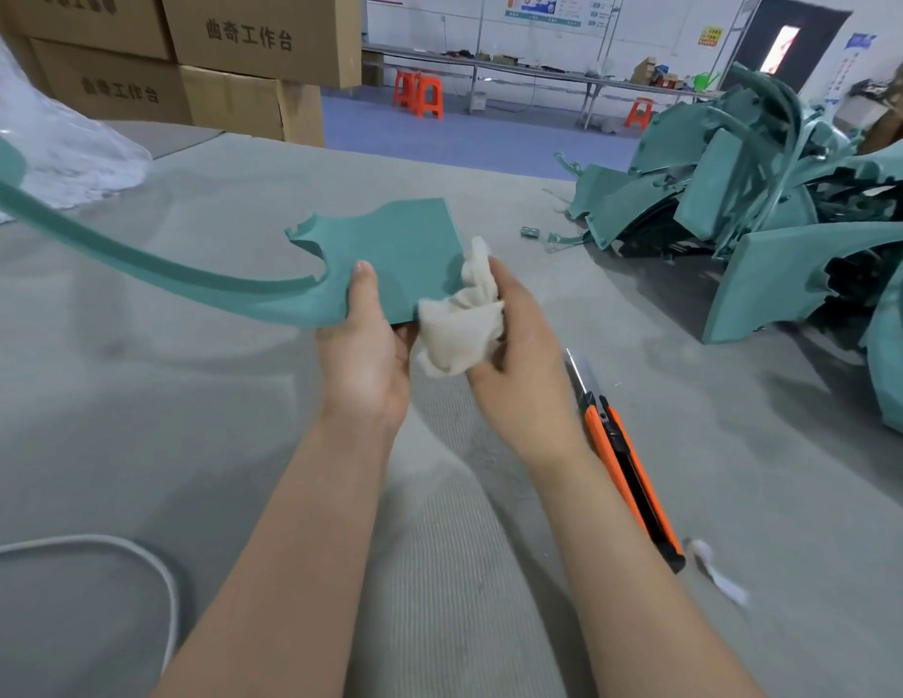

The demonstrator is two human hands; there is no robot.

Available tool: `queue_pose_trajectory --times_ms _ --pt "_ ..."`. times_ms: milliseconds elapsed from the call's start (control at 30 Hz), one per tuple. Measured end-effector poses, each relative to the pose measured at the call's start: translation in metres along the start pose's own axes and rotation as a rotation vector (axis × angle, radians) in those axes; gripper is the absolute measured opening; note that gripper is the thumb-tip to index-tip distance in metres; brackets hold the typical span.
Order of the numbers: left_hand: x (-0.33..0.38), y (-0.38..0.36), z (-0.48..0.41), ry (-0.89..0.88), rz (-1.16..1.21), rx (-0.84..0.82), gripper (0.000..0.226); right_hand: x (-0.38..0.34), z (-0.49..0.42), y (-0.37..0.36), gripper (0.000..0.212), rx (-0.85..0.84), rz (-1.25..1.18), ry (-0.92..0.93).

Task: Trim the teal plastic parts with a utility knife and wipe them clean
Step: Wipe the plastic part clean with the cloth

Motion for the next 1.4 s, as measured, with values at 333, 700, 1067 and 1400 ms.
queue_pose_trajectory --times_ms 333,700,1067,1400 --pt "-0.016 0.005 -0.003 0.177 0.052 -0.018 0.019 0.013 -0.003 0.011 0.016 0.052 -0.273 -0.042" --pt "-0.011 -0.006 -0.001 0.068 -0.033 -0.063 0.016 0.072 0.007 0.049 0.016 0.365 -0.516 -0.419" --pt "-0.059 -0.027 0.036 0.477 -0.722 -0.796 0.037 0.064 0.001 0.05 0.018 0.19 -0.511 -0.383" --pt "-0.065 -0.009 0.023 0.742 -0.336 -0.466 0.049 0.078 0.01 0.082 0.015 0.403 -0.482 -0.466"
Point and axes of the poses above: each hand's wrist, its own z-axis away from the middle knuckle, its own y-axis out of the back of the hand, x = y × z, the point moved 10 cm from there along -z, towards the middle knuckle, and after that the axes turned 7 degrees about -x, right-handed, at the moved point
